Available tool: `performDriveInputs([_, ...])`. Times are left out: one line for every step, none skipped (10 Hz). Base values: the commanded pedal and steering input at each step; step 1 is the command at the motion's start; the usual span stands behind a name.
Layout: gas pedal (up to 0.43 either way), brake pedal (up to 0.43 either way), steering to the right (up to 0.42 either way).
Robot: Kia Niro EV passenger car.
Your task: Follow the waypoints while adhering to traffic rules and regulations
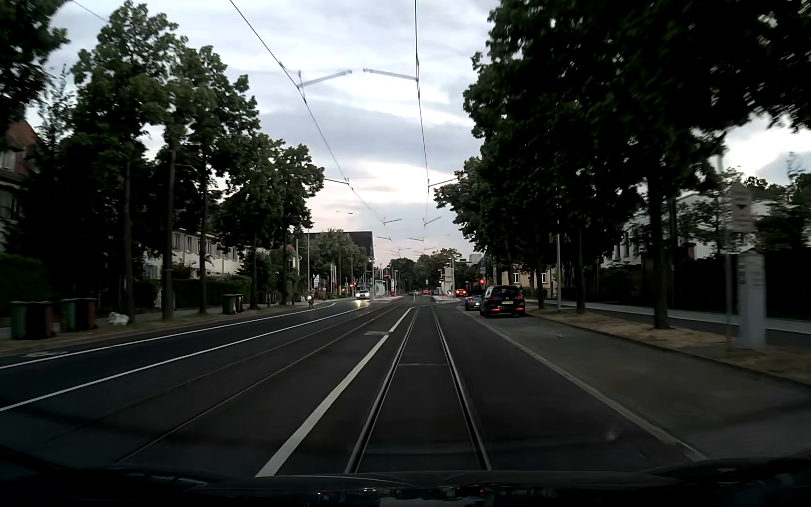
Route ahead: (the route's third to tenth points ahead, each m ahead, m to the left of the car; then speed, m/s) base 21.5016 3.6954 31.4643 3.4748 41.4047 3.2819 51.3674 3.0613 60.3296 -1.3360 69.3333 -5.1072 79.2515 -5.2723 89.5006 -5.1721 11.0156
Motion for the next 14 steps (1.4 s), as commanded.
performDriveInputs([0.000, 0.000, 0.001])
performDriveInputs([0.000, 0.000, 0.000])
performDriveInputs([0.000, 0.000, 0.001])
performDriveInputs([0.000, 0.000, 0.000])
performDriveInputs([0.000, 0.000, 0.001])
performDriveInputs([0.000, 0.000, 0.001])
performDriveInputs([0.000, 0.000, 0.000])
performDriveInputs([0.000, 0.000, 0.001])
performDriveInputs([0.000, 0.000, 0.001])
performDriveInputs([0.000, 0.000, 0.001])
performDriveInputs([0.000, 0.000, 0.001])
performDriveInputs([0.000, 0.000, 0.001])
performDriveInputs([0.000, 0.000, 0.001])
performDriveInputs([0.000, 0.000, 0.001])
